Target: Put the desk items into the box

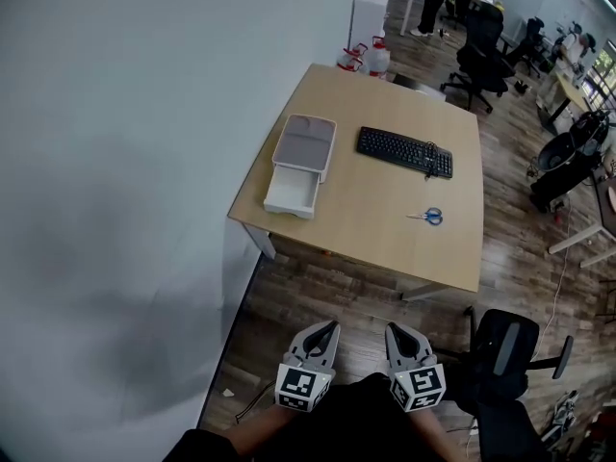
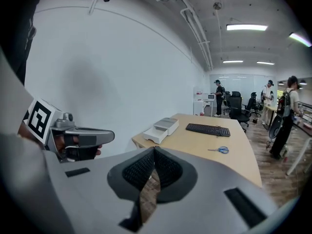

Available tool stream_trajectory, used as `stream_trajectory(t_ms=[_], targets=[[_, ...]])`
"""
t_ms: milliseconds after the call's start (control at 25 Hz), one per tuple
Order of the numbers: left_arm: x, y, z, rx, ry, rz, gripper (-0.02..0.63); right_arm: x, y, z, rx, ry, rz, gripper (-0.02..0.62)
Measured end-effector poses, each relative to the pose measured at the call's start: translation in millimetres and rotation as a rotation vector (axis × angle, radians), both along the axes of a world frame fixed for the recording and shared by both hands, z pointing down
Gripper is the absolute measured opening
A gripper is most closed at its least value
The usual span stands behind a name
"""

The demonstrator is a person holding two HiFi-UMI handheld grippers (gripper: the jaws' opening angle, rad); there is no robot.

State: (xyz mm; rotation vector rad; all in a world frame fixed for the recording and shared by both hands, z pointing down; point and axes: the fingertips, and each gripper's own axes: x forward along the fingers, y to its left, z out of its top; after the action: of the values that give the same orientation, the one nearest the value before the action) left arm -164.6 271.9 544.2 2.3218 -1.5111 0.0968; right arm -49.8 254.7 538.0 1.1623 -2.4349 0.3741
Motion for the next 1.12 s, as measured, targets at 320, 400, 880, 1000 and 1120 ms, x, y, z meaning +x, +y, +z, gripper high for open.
stream_trajectory(t_ms=[320,400,880,1000,1120], targets=[[-5,-32,7,-0.009,-0.003,-0.001,0.015,16,-28,8,0.009,-0.009,0.082,0.058],[-3,-42,4,0.000,-0.007,0.005,0.015,20,-43,3,0.030,-0.020,0.105,0.060],[51,-163,-19,0.041,-0.084,0.064,0.015,84,-153,-17,0.092,-0.105,0.216,0.058],[80,-195,-22,0.045,-0.095,0.110,0.015,112,-184,-19,0.093,-0.121,0.250,0.060],[107,-230,-20,0.041,-0.118,0.143,0.015,138,-216,-16,0.067,-0.134,0.281,0.058]])
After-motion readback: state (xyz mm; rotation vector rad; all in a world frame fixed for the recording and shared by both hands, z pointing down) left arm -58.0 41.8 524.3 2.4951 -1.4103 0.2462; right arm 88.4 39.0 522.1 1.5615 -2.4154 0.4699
